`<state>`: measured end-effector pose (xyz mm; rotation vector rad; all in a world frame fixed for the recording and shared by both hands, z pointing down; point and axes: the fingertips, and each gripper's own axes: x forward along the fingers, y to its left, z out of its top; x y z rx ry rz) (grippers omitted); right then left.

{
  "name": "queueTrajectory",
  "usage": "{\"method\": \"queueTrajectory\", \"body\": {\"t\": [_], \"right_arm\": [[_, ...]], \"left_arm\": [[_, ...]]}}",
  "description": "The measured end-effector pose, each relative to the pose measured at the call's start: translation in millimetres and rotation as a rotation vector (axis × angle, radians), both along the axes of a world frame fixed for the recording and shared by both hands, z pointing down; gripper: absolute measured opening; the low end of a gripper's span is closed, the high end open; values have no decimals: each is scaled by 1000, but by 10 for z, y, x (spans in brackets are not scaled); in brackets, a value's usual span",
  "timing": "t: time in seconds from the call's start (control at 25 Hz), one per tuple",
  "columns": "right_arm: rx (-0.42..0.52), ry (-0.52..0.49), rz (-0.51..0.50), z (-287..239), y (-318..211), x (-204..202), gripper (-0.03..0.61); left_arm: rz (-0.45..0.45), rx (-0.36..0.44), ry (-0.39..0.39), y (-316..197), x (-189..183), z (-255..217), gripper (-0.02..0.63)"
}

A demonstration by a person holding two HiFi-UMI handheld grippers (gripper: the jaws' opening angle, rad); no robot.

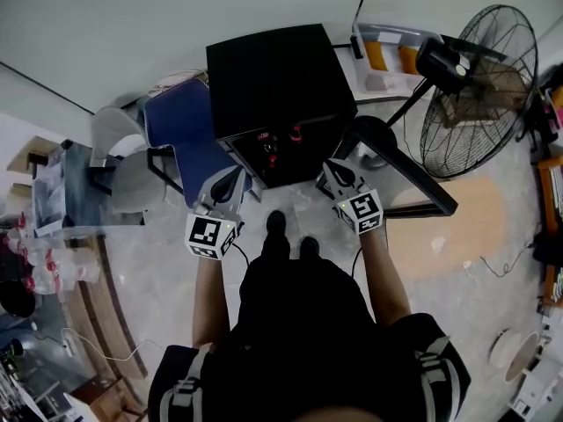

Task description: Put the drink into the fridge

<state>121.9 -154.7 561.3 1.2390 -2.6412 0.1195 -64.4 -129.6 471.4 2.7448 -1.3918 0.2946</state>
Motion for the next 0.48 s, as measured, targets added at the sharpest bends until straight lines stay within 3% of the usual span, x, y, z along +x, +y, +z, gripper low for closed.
{"method": "queueTrajectory", "body": {"t": [0.48], "right_arm": [[39, 2, -34, -237, 227, 158, 2]], "left_arm": [[12, 14, -15, 220, 268, -23, 1]]}}
